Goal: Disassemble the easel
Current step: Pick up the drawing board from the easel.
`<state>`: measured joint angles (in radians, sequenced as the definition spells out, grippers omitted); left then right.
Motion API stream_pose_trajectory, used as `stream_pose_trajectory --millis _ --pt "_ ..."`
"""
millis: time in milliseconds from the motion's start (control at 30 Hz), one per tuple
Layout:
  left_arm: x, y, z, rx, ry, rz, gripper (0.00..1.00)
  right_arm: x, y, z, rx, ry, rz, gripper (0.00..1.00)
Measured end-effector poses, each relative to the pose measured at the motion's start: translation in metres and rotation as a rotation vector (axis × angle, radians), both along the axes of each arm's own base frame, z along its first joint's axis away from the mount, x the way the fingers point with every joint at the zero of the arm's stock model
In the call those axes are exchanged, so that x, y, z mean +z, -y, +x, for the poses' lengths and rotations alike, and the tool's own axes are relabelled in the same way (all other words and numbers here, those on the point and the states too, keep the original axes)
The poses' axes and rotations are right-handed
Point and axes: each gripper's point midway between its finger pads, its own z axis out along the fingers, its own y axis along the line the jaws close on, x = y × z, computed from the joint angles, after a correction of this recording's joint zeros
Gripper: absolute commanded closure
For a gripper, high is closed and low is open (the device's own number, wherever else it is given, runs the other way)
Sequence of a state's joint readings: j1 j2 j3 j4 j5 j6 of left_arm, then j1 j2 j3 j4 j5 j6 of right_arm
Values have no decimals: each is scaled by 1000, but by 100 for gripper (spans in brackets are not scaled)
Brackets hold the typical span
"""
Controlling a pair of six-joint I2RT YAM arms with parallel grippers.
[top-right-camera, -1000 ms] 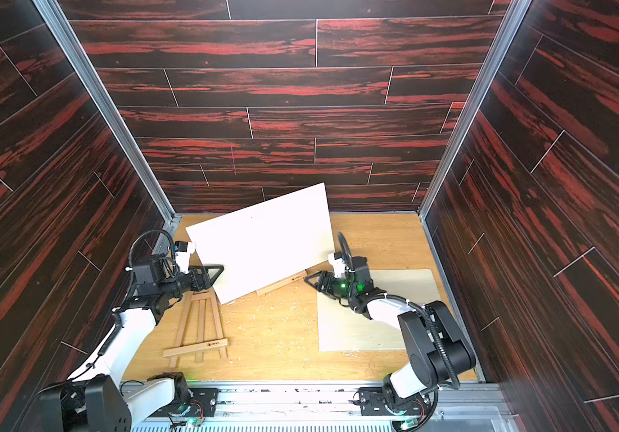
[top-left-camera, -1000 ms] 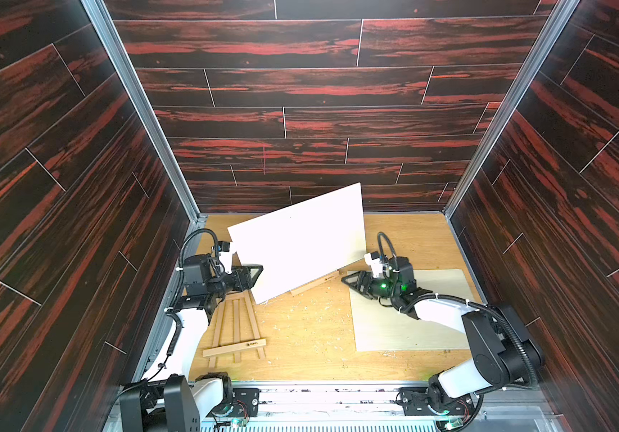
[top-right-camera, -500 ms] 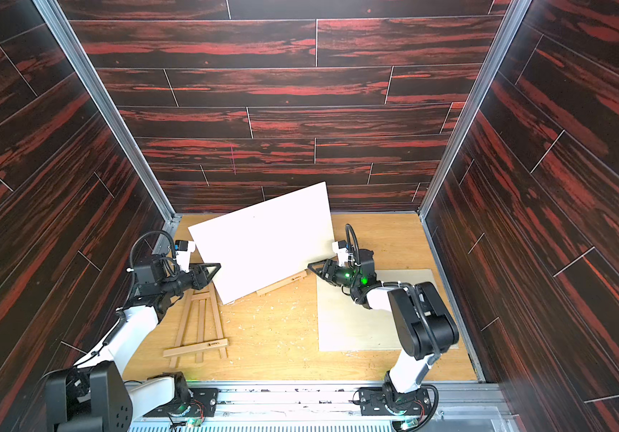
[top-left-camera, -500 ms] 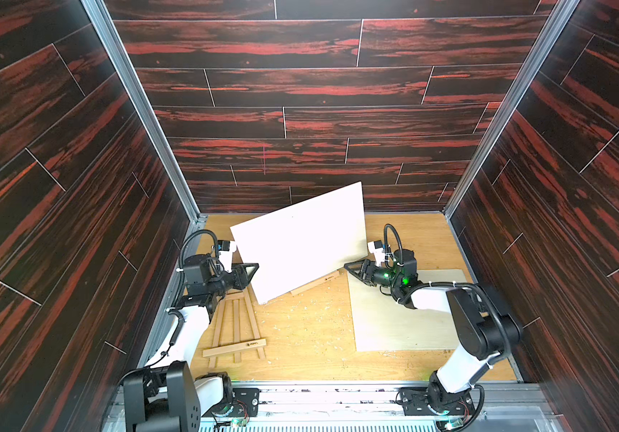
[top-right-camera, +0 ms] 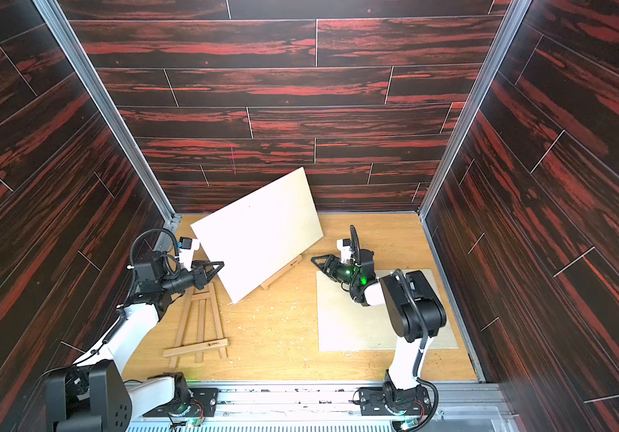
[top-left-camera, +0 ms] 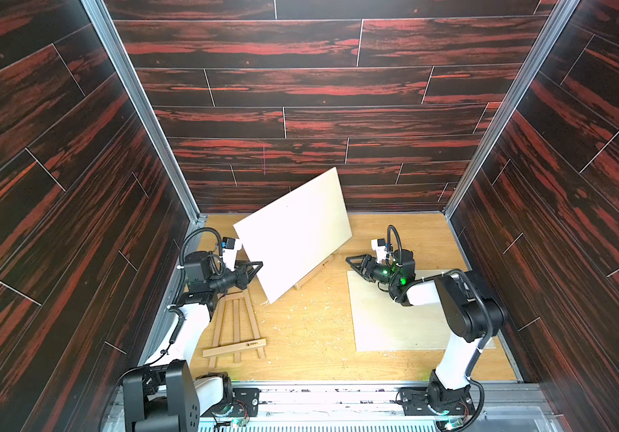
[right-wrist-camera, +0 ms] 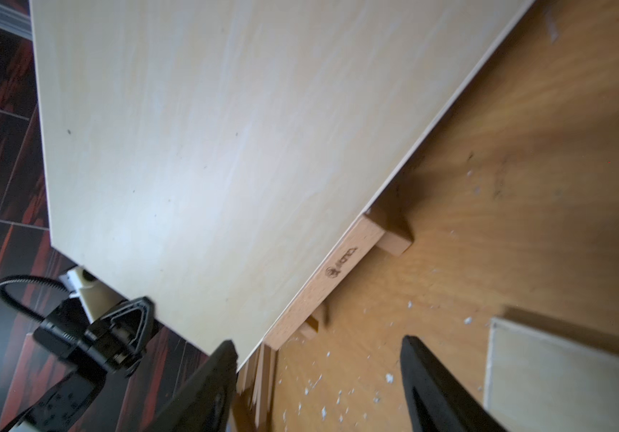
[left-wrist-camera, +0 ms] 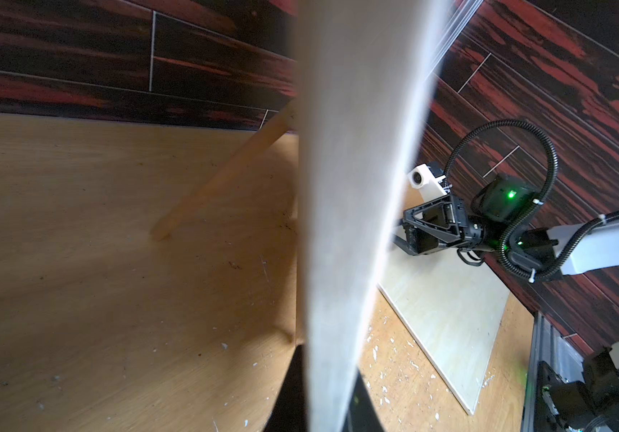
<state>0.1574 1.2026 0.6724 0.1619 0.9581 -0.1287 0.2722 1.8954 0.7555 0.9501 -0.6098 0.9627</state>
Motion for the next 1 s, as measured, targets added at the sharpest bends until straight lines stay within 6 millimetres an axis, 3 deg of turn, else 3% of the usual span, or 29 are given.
stream_pose_trajectory --millis 267,367,533,1000 --pt "0 2 3 -14 -12 -28 100 -13 1 38 -72 -4 31 25" --pt "0 2 3 -19 -13 -33 100 -11 -1 52 -83 10 55 17" --pt "-2 4 5 -38 -13 -43 100 -16 -6 72 -101 10 76 17" --pt "-4 5 12 -62 -2 -47 100 -34 -28 103 -129 -15 120 17"
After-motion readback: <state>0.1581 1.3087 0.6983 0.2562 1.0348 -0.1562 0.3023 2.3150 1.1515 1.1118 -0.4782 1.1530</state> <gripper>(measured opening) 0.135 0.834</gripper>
